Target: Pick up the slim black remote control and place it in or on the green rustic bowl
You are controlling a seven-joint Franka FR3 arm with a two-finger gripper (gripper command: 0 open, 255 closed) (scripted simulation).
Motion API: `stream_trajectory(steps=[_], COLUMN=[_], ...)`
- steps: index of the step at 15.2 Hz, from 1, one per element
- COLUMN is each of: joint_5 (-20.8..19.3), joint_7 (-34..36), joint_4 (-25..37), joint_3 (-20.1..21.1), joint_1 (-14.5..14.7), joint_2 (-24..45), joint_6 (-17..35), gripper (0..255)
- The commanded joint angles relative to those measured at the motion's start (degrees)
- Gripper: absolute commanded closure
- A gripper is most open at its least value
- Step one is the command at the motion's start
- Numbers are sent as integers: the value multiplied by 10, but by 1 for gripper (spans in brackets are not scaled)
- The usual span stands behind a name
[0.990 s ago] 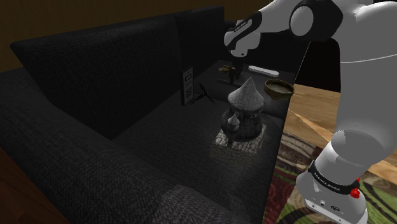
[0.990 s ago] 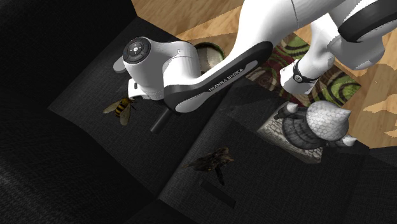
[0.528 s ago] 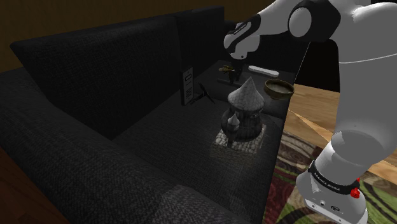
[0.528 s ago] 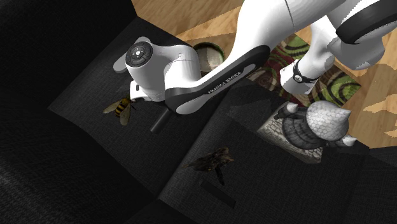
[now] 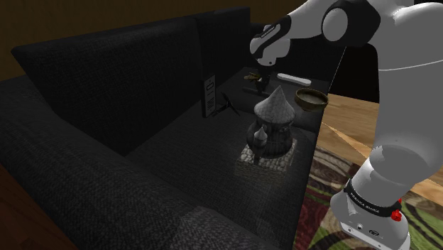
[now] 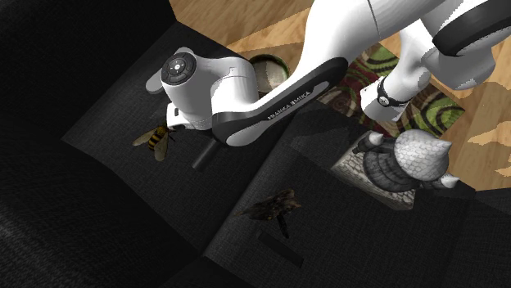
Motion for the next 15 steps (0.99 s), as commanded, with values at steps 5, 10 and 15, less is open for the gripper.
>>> stream_trajectory(steps=[5,10,15], joint_5=[-1,-9,-16], joint_7=[2,8,13], joint_4=[1,15,32], joint_3=[0,-4,-7], joint_1=[1,3,4], joint_2=[-3,-21,-36], joint_6=[-6,-36,-68], gripper=[255,255,255])
